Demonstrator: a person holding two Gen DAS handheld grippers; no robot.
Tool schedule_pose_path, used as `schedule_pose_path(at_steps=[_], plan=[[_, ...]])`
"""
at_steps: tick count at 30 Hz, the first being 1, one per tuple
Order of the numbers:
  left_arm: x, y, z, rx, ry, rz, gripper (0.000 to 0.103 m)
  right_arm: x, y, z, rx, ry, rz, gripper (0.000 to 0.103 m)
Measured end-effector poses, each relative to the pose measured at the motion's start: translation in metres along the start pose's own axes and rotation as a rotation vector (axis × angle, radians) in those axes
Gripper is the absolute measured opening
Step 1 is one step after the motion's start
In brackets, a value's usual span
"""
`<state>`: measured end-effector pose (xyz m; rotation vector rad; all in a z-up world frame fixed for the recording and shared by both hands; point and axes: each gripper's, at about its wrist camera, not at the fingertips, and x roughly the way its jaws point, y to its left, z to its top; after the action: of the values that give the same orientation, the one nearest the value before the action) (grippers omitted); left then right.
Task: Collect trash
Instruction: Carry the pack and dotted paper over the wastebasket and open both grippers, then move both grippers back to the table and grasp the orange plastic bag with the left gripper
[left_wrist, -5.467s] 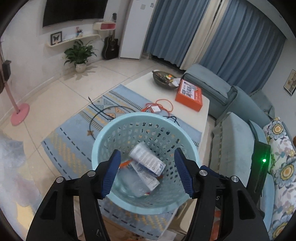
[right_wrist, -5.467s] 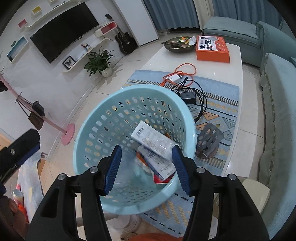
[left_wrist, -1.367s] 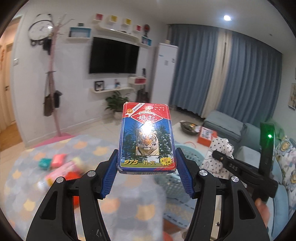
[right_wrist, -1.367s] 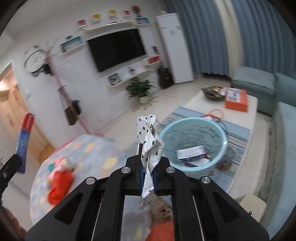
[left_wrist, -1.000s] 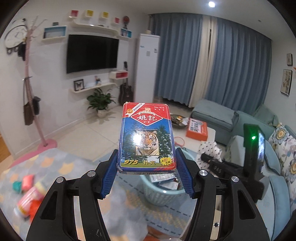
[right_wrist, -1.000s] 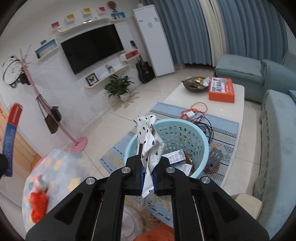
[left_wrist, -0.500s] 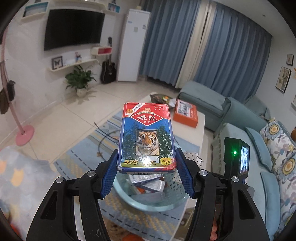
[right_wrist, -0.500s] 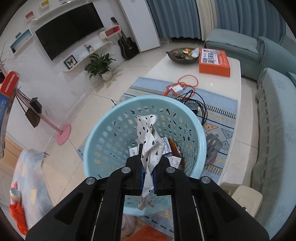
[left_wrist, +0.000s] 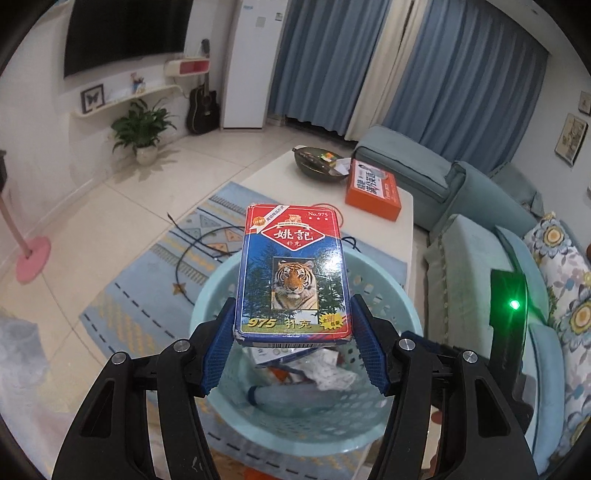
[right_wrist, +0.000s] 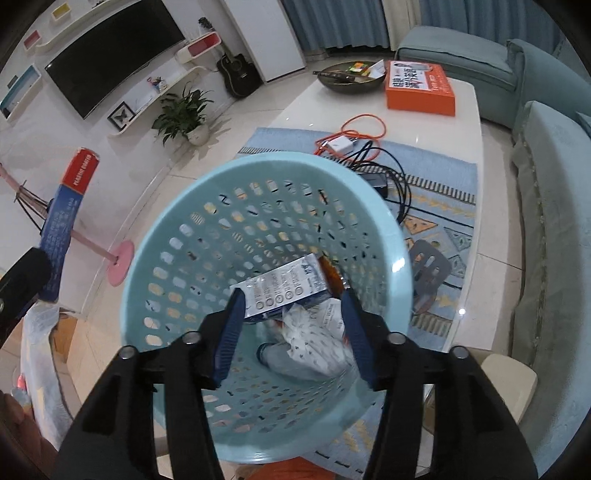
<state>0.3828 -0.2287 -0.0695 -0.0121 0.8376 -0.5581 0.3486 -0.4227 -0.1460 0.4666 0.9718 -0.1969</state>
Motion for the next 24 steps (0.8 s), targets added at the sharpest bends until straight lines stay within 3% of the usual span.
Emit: schedule_pose_path(at_steps=[4,14,24], plan=[[0.003,0.004,0.003,-0.034,0.000,-0.043,0.077,-0.008,0.000,-0.002,0.007,0.002,0.016,0.051],[-0.041,0.007,-0.004,-0.042,-0.045,-0.035,0.077,-0.046,0.031,-0.013,-0.068,-0.041,0.043,0.051],[-0.127,0.015,-0.016,-0.044,-0.142,0.029,0.077,-0.107,0.077,-0.032,-0.170,-0.110,0.082,0.057]])
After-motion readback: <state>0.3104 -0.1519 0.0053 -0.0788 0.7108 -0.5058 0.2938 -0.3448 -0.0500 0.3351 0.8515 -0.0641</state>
